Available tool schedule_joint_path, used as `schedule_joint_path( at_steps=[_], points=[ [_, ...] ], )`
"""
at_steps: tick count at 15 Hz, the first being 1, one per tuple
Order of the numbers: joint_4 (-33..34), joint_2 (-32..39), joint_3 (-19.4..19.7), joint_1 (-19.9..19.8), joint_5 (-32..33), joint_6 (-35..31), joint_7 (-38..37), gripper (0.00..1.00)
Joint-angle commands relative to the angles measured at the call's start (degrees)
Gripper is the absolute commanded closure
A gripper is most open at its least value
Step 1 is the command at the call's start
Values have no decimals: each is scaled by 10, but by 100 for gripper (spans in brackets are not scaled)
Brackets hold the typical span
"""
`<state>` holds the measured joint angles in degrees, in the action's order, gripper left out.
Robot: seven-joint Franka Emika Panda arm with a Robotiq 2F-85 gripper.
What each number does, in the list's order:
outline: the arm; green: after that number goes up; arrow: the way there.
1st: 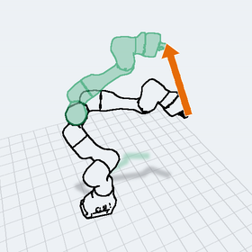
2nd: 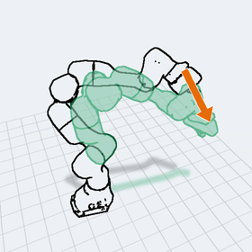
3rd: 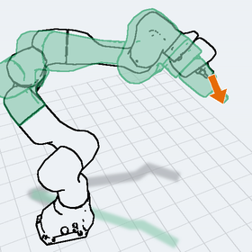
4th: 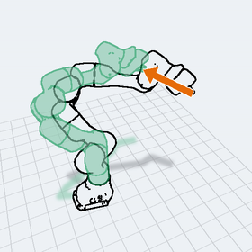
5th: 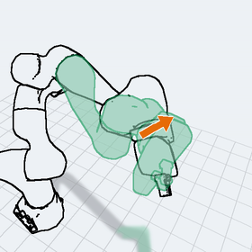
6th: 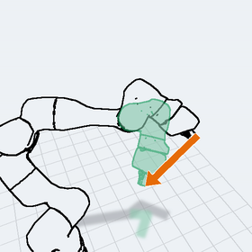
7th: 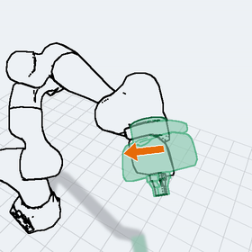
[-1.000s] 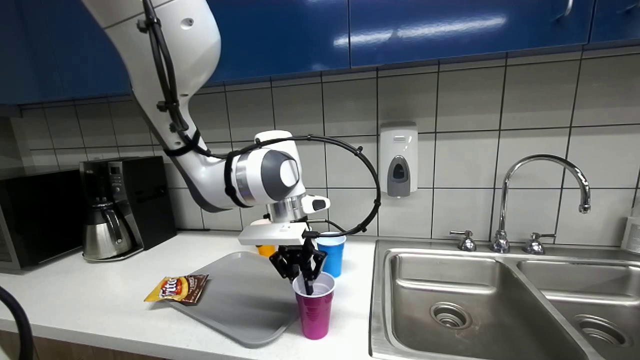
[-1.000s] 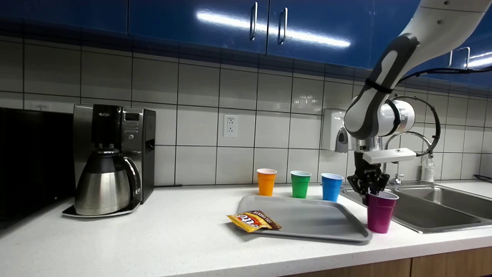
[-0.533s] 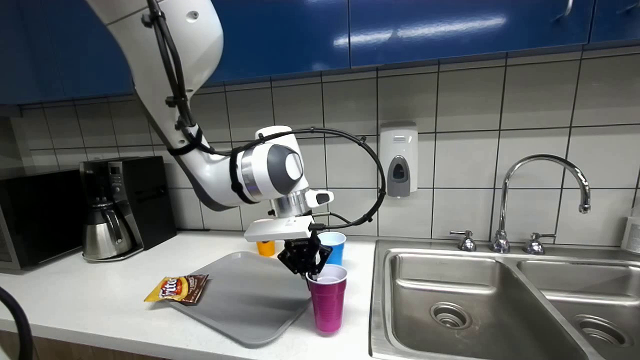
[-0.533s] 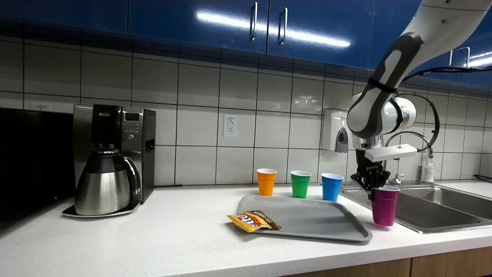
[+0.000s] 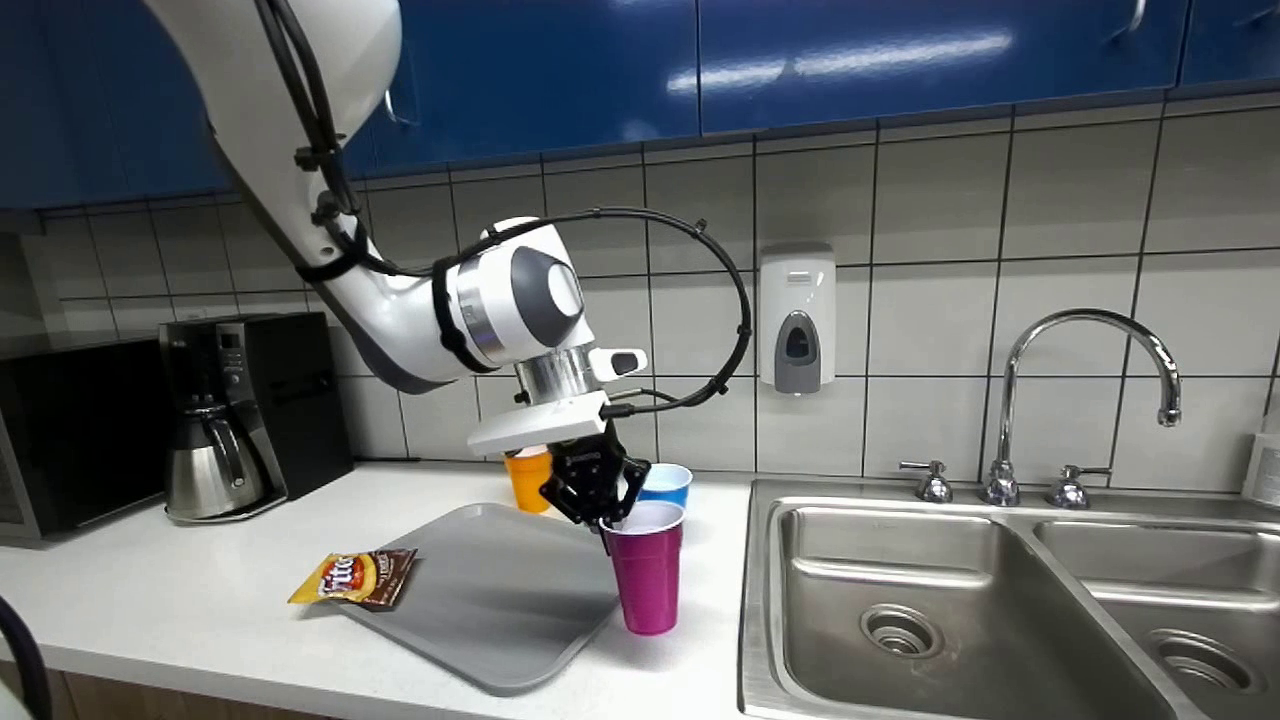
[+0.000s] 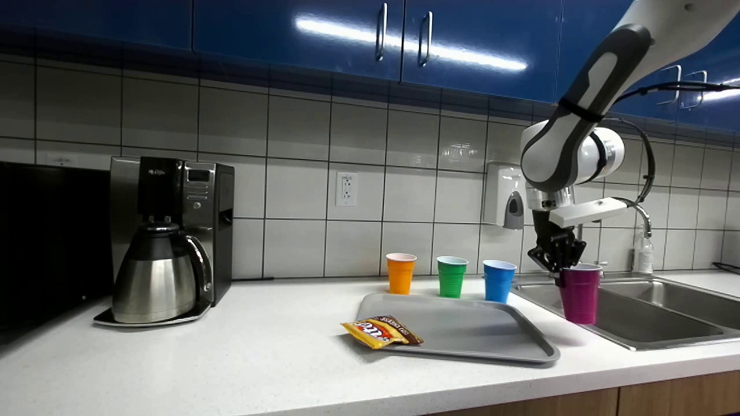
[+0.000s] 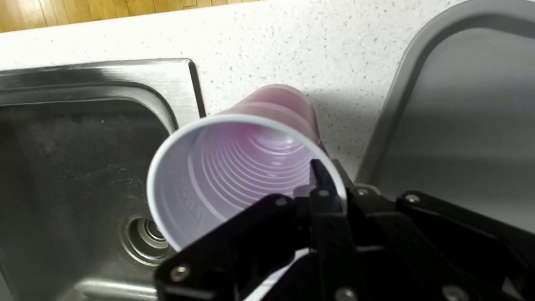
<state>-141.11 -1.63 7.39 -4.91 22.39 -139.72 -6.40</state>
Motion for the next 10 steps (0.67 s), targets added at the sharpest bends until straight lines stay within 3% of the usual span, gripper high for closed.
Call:
schedule_joint_path(
  at_steps=[1,10],
  points=[
    [-26,-51,-23,9,-21,28,-6,99],
    [-44,-55,-68,38,-47,15,-4,99]
  ],
)
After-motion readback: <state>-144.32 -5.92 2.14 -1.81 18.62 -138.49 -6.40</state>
